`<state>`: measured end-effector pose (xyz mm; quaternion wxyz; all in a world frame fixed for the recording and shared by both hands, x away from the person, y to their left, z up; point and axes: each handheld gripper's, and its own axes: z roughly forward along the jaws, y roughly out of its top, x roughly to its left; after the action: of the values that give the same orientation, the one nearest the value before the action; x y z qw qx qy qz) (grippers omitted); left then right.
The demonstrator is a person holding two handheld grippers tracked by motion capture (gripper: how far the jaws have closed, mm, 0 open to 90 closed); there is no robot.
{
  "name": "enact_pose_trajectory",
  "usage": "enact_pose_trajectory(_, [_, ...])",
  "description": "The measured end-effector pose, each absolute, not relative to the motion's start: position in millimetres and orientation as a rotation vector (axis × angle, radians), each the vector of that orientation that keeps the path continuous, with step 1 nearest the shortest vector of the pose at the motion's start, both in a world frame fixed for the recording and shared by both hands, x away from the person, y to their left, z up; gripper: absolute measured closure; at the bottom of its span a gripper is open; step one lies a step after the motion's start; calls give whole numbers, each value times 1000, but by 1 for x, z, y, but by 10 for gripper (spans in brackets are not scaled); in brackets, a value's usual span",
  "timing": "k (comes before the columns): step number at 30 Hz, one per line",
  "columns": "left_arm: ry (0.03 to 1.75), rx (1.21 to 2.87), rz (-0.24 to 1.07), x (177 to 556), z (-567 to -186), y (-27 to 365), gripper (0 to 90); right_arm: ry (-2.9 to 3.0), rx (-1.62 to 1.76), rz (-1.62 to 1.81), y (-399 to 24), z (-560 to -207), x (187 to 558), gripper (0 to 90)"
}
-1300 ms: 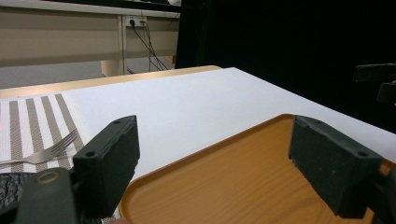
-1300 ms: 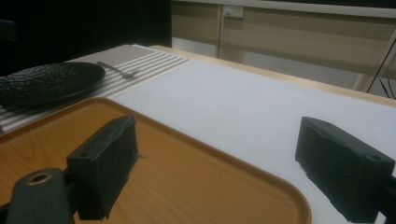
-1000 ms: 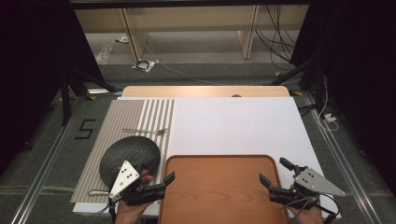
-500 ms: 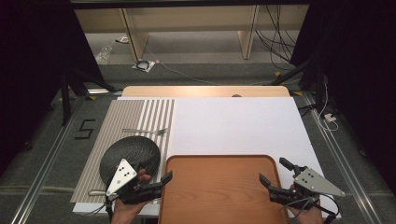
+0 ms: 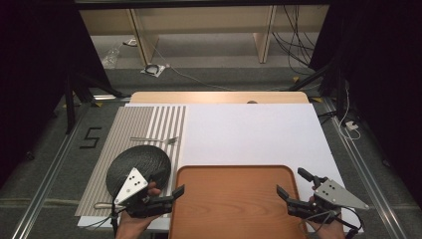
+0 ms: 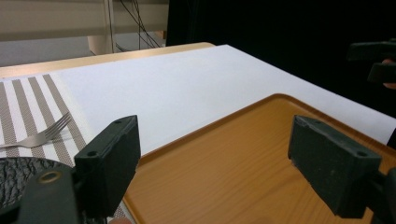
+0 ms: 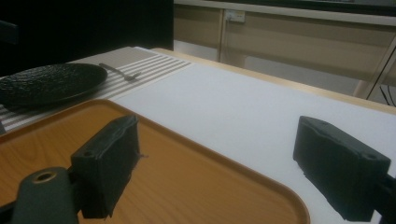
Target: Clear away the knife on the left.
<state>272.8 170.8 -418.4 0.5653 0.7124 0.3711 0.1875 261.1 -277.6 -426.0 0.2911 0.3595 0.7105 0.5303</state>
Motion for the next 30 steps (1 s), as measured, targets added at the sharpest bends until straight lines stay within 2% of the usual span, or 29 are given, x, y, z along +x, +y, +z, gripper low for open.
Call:
enact_pose_trajectory(12, [862,1810,447,274,-412,183,171,1902,951,1416,-277,-425,261,155])
enact_pose_trajectory(18, [893,1878,397,277,-419,196,185,1909,951,1410,-276,-426,261,155])
enact_pose_trajectory(30, [942,1997,443,277,-422,221,188,1921,950,1406,-275,-426,261,155])
